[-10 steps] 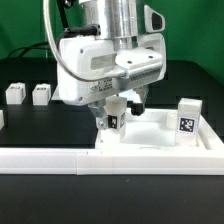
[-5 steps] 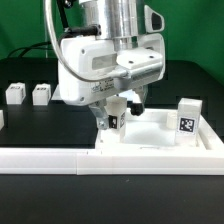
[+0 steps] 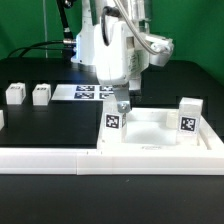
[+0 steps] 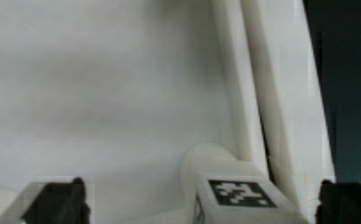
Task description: Assemble square table
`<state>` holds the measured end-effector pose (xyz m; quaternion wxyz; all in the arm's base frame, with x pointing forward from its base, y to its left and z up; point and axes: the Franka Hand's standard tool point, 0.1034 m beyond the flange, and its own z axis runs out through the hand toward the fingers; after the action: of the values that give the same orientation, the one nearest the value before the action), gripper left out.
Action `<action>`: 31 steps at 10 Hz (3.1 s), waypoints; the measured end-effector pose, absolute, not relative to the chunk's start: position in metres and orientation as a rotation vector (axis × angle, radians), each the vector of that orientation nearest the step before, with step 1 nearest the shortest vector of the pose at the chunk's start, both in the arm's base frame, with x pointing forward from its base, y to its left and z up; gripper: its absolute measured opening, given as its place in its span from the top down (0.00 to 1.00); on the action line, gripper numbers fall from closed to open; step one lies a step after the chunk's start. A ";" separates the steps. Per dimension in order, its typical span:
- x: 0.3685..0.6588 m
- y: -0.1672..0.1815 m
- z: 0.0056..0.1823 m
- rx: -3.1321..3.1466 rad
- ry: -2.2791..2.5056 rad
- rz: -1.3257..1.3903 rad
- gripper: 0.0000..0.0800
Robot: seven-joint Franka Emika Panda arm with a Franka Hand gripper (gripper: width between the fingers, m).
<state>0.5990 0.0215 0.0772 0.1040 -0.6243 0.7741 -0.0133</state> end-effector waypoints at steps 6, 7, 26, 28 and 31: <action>0.595 0.017 0.101 -2.602 1.317 -0.184 0.19; 0.596 0.017 0.102 -2.629 1.285 -0.186 0.19; 0.553 -0.011 0.008 -3.072 0.141 -0.099 0.19; 0.553 -0.013 0.007 -3.072 0.147 -0.101 0.33; 0.553 -0.014 0.007 -3.072 0.151 -0.101 0.74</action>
Offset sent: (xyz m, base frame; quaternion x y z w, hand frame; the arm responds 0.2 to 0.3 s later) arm 0.0037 0.0166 0.0518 0.0245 -0.0702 -0.5015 0.8619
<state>0.5532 -0.0144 0.0073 0.0320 -0.9977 0.0491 -0.0328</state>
